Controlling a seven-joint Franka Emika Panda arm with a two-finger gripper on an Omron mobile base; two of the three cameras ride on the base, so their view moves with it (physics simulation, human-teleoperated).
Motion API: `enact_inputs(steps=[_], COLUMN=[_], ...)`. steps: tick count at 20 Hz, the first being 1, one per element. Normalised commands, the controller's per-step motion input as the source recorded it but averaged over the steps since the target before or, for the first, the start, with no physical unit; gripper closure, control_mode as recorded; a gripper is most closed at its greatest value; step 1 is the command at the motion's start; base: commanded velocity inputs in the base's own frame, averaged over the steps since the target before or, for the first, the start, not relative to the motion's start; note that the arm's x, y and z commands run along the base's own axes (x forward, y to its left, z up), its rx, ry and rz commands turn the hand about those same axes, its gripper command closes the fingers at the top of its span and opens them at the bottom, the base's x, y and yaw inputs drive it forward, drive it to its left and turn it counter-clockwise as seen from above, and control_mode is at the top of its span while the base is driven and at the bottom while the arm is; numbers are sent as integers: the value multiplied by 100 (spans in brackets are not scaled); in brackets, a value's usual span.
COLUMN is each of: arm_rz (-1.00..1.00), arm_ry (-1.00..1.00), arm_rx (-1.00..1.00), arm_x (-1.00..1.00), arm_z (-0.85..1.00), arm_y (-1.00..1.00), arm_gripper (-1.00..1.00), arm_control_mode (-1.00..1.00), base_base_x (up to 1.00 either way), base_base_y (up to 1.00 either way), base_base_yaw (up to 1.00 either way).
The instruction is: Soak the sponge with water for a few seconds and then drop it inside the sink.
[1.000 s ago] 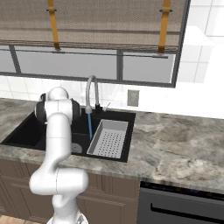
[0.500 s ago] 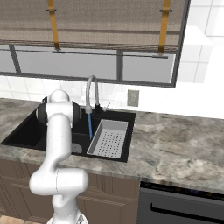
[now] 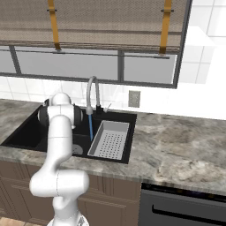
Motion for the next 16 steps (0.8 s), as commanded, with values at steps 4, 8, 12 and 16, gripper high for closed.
enact_inputs(steps=[4, 8, 12, 16], arm_rz=[0, 0, 0, 0], arm_ry=[-3, -3, -2, -1], arm_rx=[0, 0, 0, 0], arm_x=[29, 31, 31, 29], arm_z=[-13, -13, -12, -14], arm_y=[0, 0, 0, 0], arm_gripper=[100, 100, 100, 100], arm_control_mode=[-100, -100, -100, -100], base_base_x=[0, 0, 0, 0], base_base_y=[0, 0, 0, 0], base_base_yaw=[0, 0, 0, 0])
